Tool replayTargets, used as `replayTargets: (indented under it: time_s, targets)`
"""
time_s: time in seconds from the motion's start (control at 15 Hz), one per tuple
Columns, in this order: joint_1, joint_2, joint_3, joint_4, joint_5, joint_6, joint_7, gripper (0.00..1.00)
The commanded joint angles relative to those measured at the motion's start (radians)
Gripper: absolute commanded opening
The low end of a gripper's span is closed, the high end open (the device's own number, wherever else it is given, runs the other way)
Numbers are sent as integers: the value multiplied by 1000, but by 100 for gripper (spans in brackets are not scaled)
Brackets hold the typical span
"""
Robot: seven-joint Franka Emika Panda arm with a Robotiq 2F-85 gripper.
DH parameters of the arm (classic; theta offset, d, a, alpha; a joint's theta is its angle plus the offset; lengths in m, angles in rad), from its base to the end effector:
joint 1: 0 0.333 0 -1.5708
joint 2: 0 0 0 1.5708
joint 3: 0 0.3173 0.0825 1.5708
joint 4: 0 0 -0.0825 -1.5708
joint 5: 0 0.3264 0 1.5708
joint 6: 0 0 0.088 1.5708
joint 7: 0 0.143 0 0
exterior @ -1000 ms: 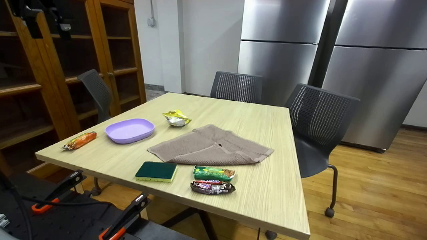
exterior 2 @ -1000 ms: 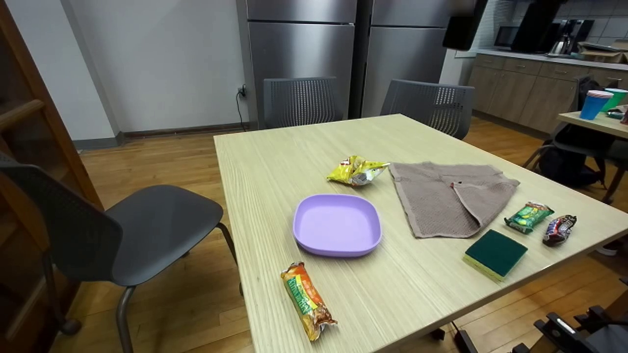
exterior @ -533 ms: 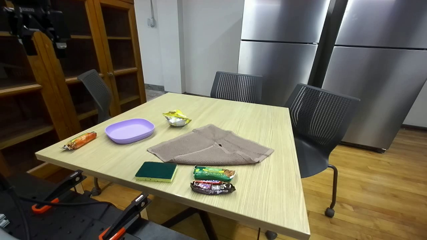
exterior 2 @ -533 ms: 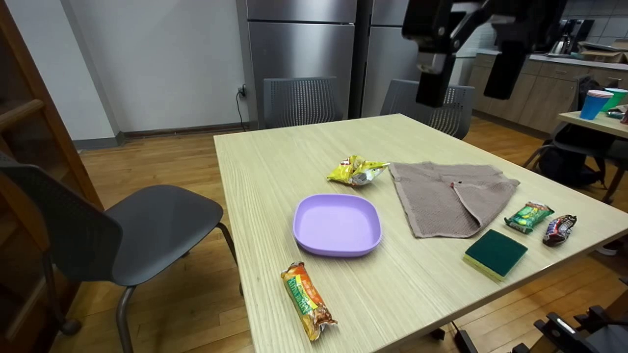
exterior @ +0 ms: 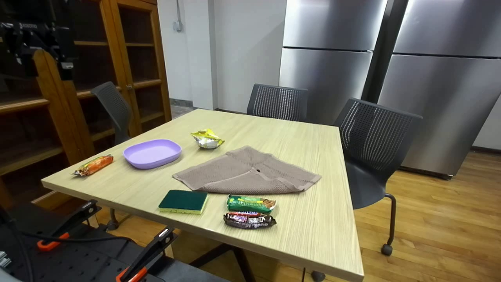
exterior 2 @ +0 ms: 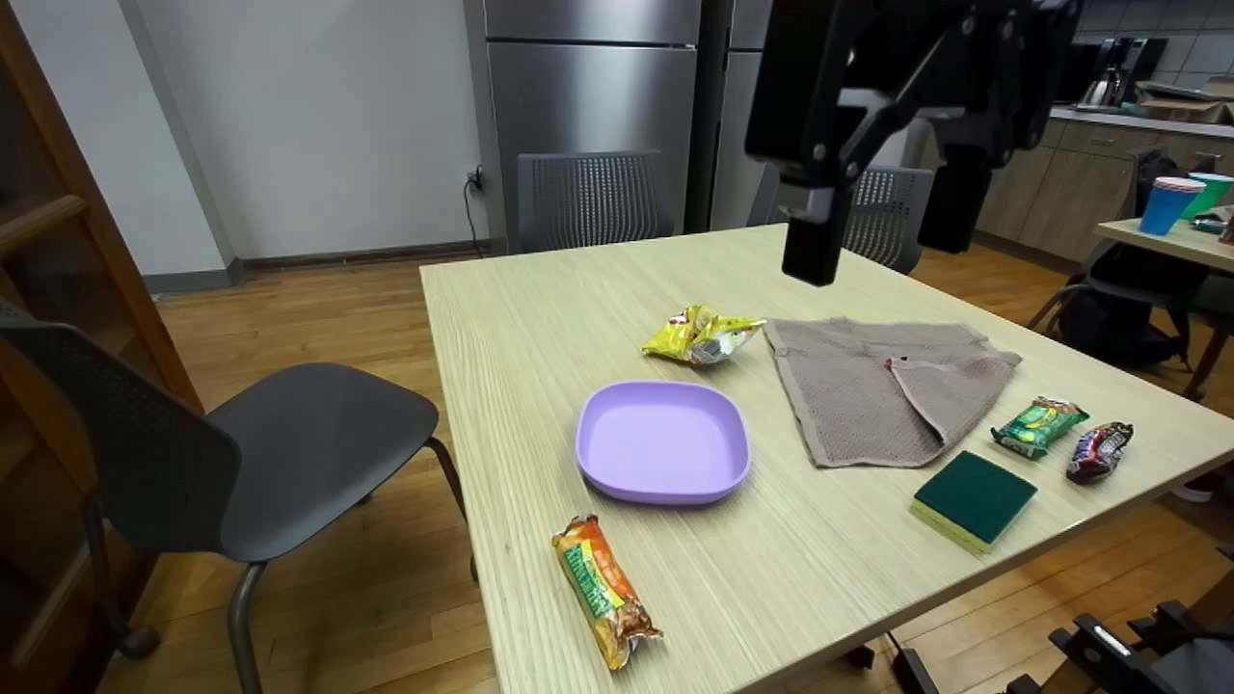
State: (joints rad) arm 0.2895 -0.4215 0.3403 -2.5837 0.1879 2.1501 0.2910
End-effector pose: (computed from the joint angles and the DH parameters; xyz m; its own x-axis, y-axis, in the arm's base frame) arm 0.2770 0.2162 0.3898 0.9789 0.2022 -0.0310 0.2020 -0.9793 -0.0087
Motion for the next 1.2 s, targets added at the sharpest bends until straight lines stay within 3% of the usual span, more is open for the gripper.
replayTargets:
  time_s: [0.0,0.53,1.13]
  targets:
    - [3,-3,-4,10,-2,-3,6,100]
    - [3,-11,-4,20,-2,-3,12,100]
    - [-7,66,8,37,-69,14,1,100]
